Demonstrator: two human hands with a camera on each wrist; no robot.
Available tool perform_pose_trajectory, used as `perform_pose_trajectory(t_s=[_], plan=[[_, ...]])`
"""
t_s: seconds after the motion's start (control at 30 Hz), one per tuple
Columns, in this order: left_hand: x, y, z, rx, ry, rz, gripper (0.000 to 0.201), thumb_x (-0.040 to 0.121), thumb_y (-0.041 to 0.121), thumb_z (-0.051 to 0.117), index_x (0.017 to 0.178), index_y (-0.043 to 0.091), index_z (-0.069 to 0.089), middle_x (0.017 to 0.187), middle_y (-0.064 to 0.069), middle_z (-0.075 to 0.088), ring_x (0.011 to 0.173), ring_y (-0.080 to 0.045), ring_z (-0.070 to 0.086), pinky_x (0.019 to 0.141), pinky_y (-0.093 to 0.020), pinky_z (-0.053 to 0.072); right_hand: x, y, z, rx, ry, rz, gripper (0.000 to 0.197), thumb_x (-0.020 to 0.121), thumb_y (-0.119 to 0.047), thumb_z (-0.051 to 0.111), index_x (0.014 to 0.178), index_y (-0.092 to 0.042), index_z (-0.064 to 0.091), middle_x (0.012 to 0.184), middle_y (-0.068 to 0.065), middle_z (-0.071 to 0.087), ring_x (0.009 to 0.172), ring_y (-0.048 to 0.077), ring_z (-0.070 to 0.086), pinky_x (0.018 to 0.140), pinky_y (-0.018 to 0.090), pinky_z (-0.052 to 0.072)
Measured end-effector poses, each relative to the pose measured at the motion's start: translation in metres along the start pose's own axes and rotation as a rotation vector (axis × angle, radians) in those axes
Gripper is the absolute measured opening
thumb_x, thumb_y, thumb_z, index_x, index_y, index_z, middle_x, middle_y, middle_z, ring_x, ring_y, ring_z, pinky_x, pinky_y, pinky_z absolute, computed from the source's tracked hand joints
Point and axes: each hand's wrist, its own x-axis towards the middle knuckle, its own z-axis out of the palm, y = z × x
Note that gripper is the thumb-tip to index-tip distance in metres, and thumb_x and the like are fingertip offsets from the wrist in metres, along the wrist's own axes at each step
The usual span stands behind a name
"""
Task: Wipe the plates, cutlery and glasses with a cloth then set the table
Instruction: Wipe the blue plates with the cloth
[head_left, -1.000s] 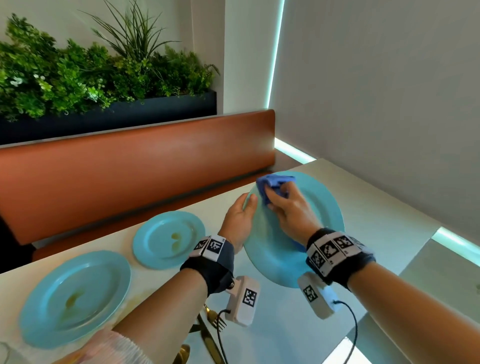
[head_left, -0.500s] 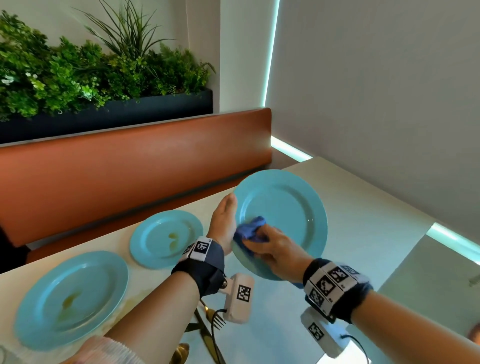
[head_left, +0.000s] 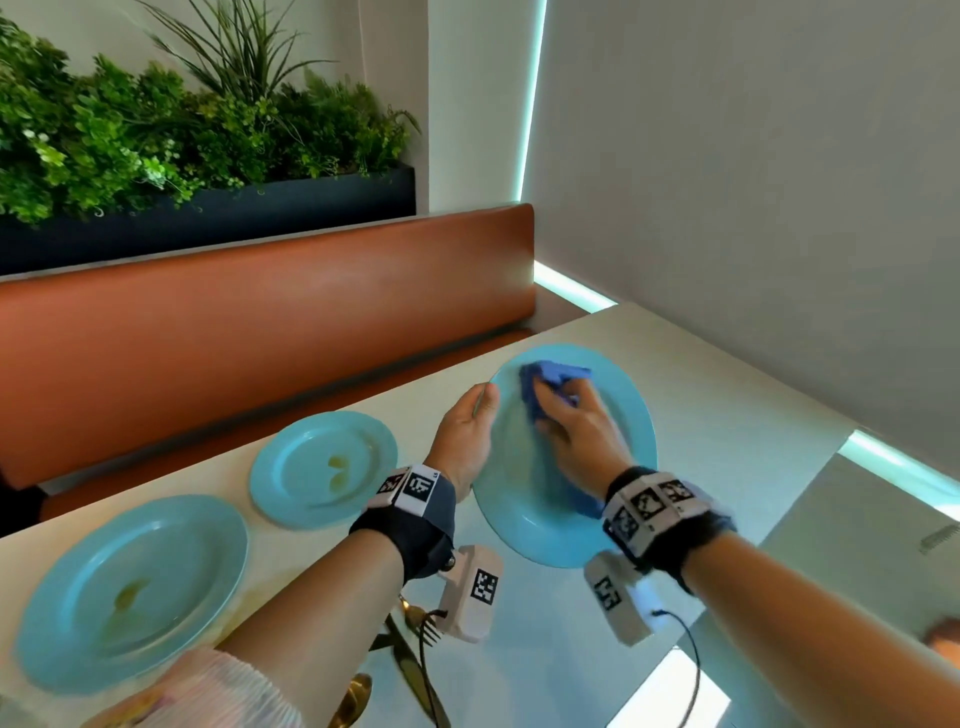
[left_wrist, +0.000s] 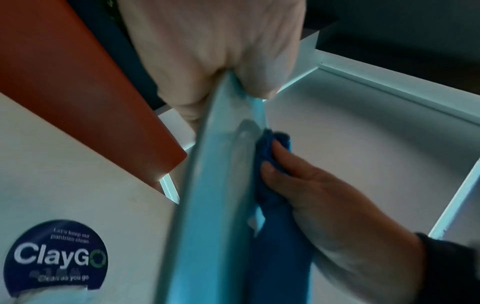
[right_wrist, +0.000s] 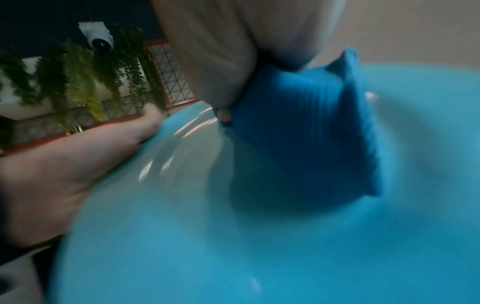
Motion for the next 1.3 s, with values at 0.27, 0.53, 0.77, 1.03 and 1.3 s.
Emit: perform_pose_trajectory(t_s=[0.27,0.53,0.77,1.03,1.3], plan=[[0.008,-0.009,-0.032,0.102,0.171,-0.042,0.043,0.102,0.031,0.036,0.138,0.01,0.046,0.133,0.002,0.049,0.123,-0.009,0.043,0.1,-0.018,0.029,-0.067,0.052,0.023,-0.047,-0.534,-0.258,0.033,0.076,-0.011,0.066,0.102,-0.03,0.06,0.092,0.0,0.055,0.07,0.029,0.063,0.07,0.017,0.04],[0.003,-0.045,-0.01,0.145,0.052,-0.108,0.024,0.1,0.033,0.041,0.111,0.02,0.058,0.112,-0.002,0.064,0.108,-0.023,0.061,0.099,-0.038,0.047,-0.012,0.054,0.006,-0.109,-0.175,0.14,0.034,0.081,0.003,0.059,0.114,-0.005,0.067,0.109,0.024,0.057,0.101,0.045,0.057,0.084,0.03,0.038],[-0.003,-0.098,-0.005,0.369,0.084,-0.322,0.041,0.099,0.037,0.04,0.117,0.005,0.058,0.115,-0.016,0.062,0.107,-0.03,0.058,0.088,-0.035,0.044,-0.01,0.038,0.033,0.03,-0.423,0.222,0.043,0.096,-0.013,0.048,0.139,-0.017,0.044,0.119,0.013,0.046,0.113,0.028,0.046,0.083,0.011,0.026],[-0.002,-0.142,-0.017,0.403,0.169,-0.594,0.056,0.095,0.049,0.041,0.116,0.0,0.058,0.11,-0.019,0.064,0.1,-0.033,0.062,0.085,-0.036,0.049,-0.006,0.063,0.025,-0.014,-0.456,0.416,0.045,0.094,-0.023,0.052,0.139,-0.024,0.044,0.124,0.014,0.05,0.117,0.03,0.048,0.096,0.025,0.034],[0.004,-0.161,-0.021,0.692,0.133,-0.667,0.057,0.087,0.046,0.058,0.124,0.004,0.049,0.123,-0.015,0.06,0.109,-0.032,0.06,0.087,-0.033,0.047,-0.006,0.07,0.037,0.019,-0.528,0.546,0.047,0.09,-0.027,0.059,0.135,-0.018,0.05,0.126,0.011,0.061,0.117,0.026,0.054,0.09,0.023,0.039]])
